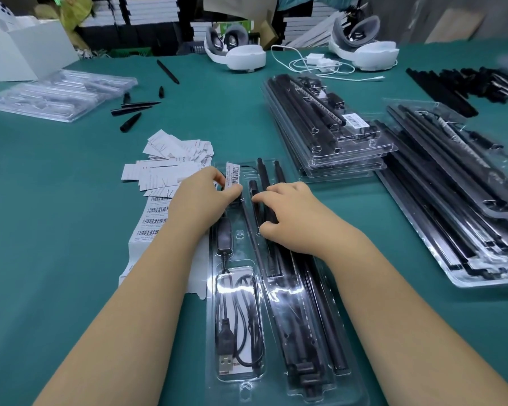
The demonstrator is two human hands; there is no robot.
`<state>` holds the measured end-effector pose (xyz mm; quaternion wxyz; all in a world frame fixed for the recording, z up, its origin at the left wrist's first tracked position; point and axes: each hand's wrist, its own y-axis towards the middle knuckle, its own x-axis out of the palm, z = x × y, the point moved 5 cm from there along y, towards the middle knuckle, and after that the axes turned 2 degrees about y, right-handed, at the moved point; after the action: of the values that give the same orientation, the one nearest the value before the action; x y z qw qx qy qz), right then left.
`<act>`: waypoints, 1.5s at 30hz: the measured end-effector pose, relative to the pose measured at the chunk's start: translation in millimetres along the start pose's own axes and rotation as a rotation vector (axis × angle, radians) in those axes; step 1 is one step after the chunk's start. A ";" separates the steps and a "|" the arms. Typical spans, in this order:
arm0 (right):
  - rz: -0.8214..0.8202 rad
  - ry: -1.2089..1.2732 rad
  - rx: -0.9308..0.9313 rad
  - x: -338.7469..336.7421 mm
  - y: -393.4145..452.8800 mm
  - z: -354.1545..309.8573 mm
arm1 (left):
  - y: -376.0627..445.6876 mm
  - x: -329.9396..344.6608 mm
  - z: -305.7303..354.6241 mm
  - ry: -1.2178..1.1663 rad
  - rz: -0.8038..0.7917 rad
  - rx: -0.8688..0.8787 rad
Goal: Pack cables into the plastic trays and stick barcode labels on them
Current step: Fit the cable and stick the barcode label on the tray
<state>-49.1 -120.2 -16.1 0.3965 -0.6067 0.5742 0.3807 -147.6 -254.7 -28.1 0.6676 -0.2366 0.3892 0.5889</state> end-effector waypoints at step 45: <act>-0.018 -0.049 -0.023 -6.7 -11.0 -6.1 | 4.5 2.6 -1.4 0.023 0.003 0.031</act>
<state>-38.4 -123.0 -7.0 0.4066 -0.6070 0.5545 0.3985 -152.4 -253.4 -30.3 0.6657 -0.2326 0.4062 0.5812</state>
